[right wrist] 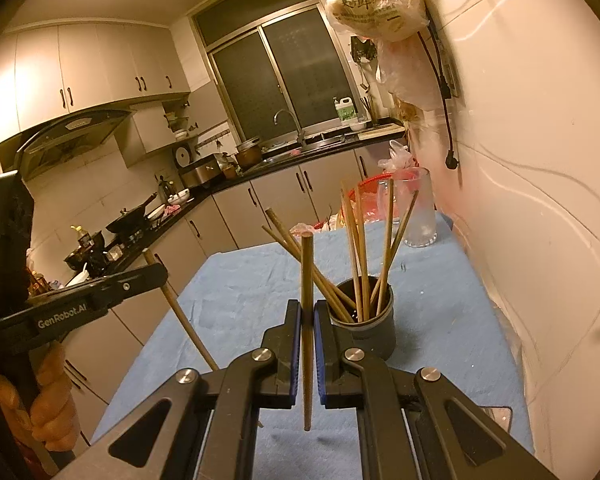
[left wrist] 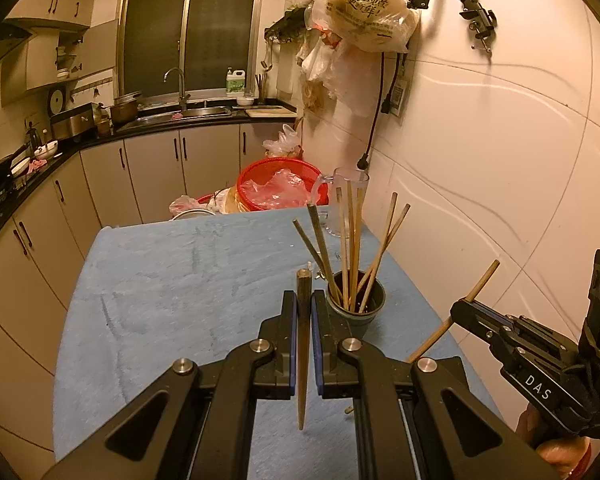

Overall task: Organize utensils
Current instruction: 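Carry the right gripper's chopstick over the cup while the left gripper follows, then lower the right gripper's chopstick into the cup while the left gripper lowers its own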

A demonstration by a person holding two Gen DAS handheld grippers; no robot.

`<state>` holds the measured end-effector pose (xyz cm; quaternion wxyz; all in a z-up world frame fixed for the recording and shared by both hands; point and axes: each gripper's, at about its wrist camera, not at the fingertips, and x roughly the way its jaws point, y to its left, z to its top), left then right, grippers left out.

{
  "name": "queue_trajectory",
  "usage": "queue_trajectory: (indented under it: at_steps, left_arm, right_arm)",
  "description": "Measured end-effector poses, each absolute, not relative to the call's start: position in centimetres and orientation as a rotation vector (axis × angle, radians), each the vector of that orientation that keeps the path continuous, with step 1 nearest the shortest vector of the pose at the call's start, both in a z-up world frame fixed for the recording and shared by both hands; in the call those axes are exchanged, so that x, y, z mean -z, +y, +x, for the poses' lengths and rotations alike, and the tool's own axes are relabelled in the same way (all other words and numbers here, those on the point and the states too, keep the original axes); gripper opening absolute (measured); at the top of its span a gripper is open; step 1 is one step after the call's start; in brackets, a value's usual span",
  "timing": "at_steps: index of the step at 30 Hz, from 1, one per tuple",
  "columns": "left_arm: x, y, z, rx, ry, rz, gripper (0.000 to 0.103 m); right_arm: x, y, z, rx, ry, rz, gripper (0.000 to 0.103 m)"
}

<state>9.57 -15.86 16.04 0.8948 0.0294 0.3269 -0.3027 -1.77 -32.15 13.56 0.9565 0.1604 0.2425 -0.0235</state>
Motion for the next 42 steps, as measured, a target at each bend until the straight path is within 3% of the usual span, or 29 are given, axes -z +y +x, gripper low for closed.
queue_trajectory:
  at_steps: [19,42]
  left_arm:
    - [-18.0,-19.0,10.9,0.643,0.662,0.069,0.007]
    - [-23.9,-23.0,13.0,0.672,0.559,0.054,0.007]
  right_arm:
    - [-17.5,-35.1,-0.8,0.043,0.437,0.31,0.007]
    - [-23.4,-38.0,1.4,0.093,0.341,0.269,0.007]
